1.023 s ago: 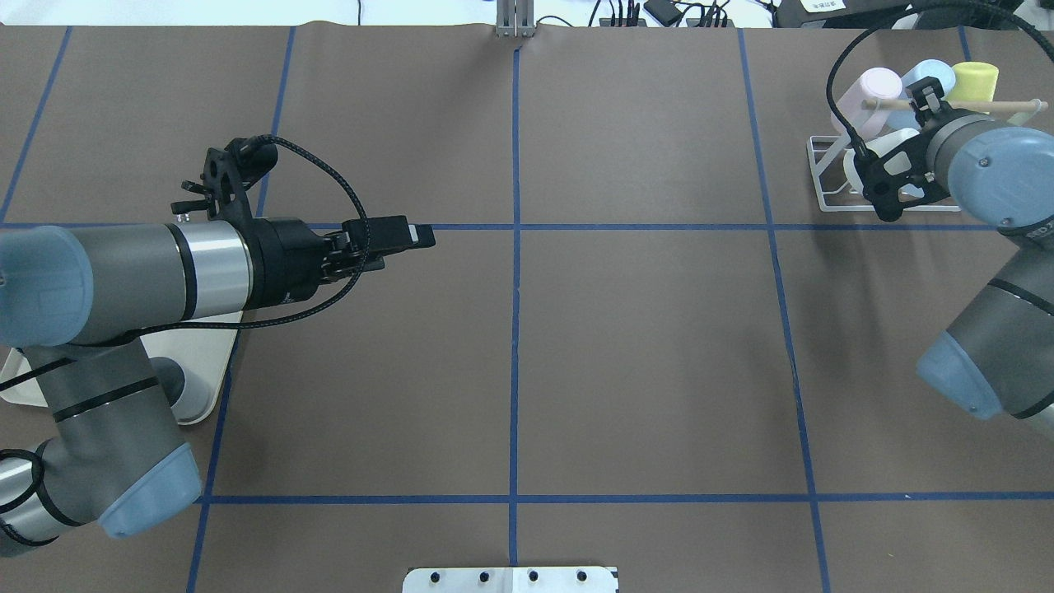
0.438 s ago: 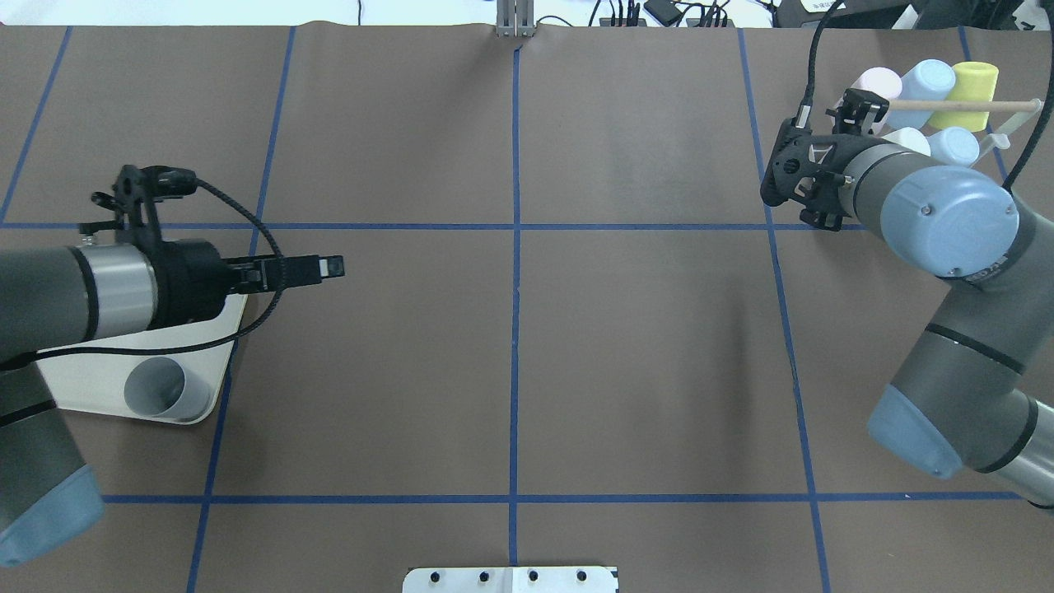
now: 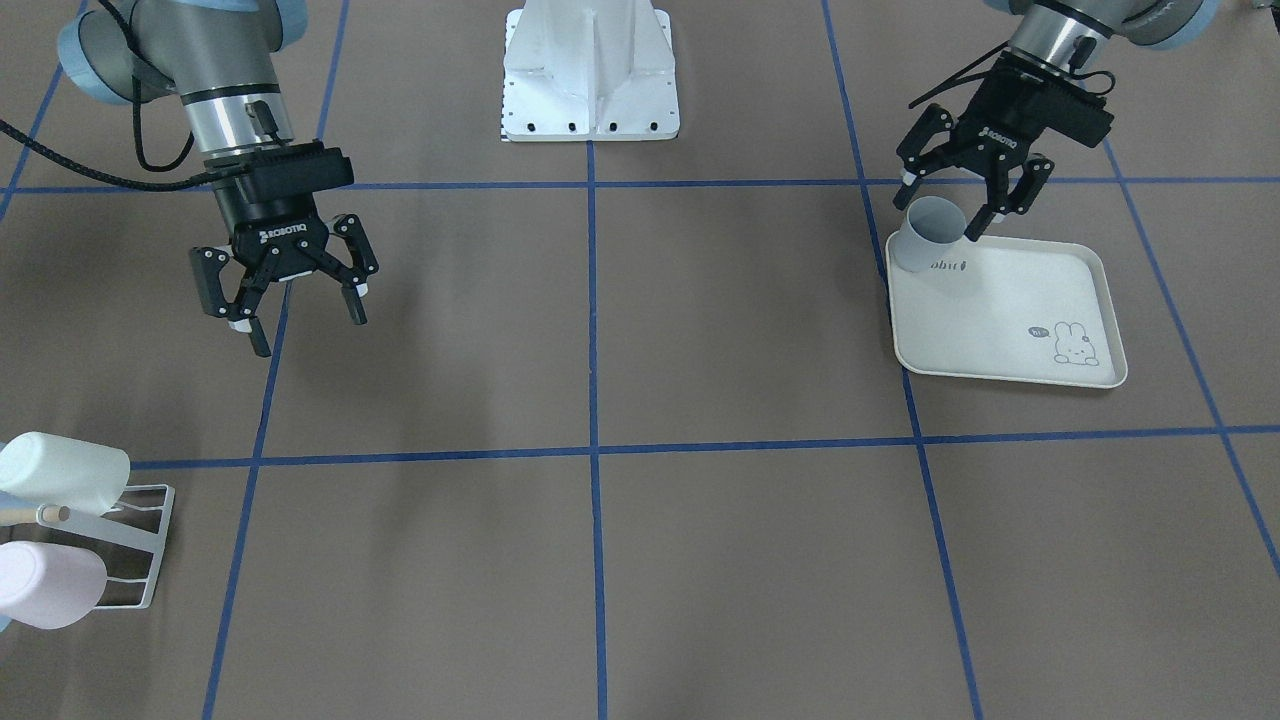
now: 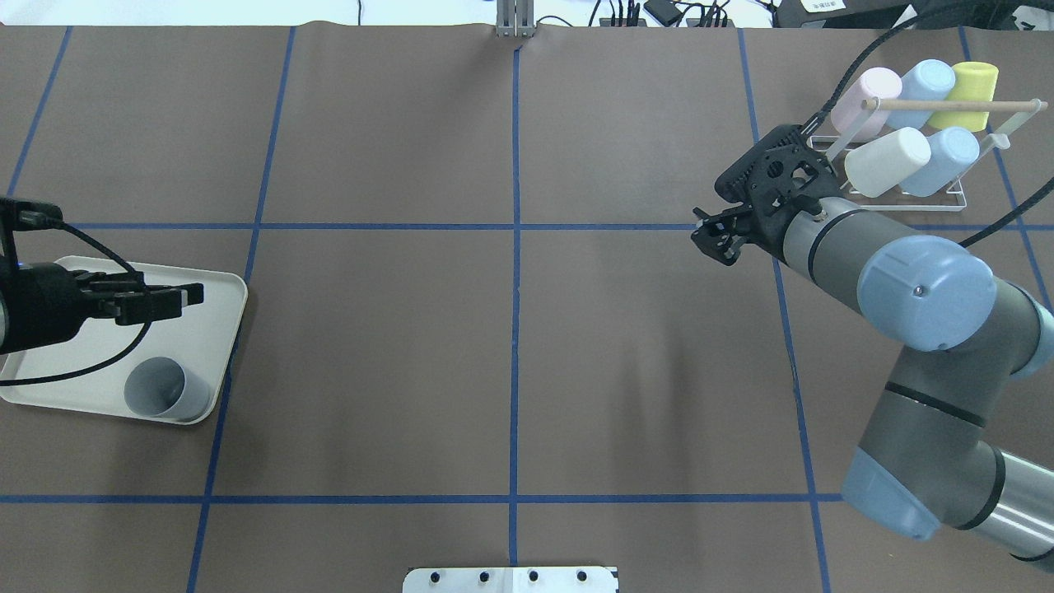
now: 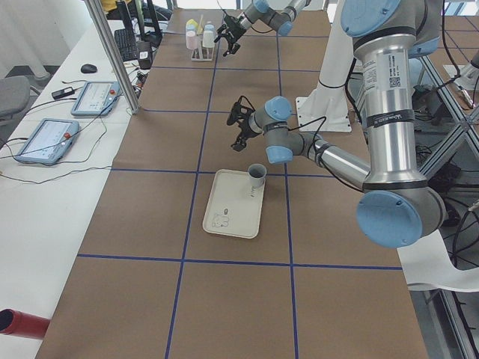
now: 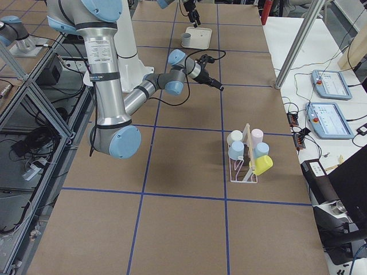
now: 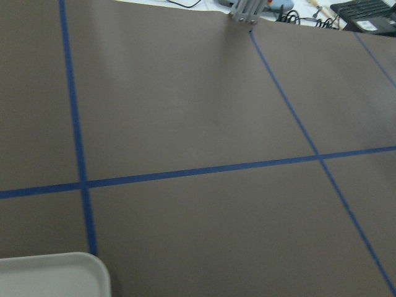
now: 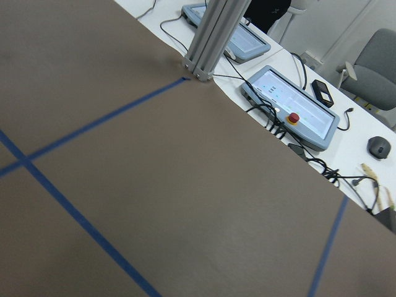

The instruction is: Transfer IKEA cup to right arm and place on rack

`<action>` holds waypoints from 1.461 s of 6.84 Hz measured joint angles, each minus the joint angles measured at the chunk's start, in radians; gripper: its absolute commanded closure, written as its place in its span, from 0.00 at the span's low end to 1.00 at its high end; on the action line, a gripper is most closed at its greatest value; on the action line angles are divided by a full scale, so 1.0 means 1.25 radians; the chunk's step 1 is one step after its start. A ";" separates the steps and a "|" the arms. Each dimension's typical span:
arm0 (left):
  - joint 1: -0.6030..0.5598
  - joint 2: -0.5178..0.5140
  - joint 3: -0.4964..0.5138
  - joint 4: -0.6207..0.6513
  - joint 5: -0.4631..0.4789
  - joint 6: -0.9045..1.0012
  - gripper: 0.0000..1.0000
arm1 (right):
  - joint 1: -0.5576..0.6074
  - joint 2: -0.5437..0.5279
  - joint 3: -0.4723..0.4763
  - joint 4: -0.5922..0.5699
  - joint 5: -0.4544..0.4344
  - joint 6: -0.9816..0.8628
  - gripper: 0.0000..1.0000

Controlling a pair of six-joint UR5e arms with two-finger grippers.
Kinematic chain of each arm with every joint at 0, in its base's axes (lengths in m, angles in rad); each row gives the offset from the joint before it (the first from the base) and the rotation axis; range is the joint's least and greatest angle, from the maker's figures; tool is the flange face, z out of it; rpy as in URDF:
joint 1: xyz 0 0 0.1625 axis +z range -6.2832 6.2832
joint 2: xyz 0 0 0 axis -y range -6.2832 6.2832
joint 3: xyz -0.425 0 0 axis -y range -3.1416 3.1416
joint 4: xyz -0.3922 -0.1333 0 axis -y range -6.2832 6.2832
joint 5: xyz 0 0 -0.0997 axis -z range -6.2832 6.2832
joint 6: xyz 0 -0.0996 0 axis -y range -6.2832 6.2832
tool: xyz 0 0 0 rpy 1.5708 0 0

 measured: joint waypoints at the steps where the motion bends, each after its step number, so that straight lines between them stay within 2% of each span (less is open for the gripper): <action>1: -0.001 0.019 0.022 -0.004 0.004 0.011 0.00 | -0.016 0.021 -0.001 0.008 0.030 0.043 0.01; 3: 0.007 0.028 0.063 -0.013 0.026 0.011 0.00 | -0.023 0.039 -0.004 0.002 0.094 0.064 0.01; 9: 0.109 0.093 0.087 -0.020 0.035 0.013 0.02 | -0.024 0.041 -0.012 0.001 0.103 0.073 0.01; 10: 0.116 0.101 0.087 -0.020 0.035 0.012 0.41 | -0.025 0.041 -0.014 0.001 0.103 0.073 0.01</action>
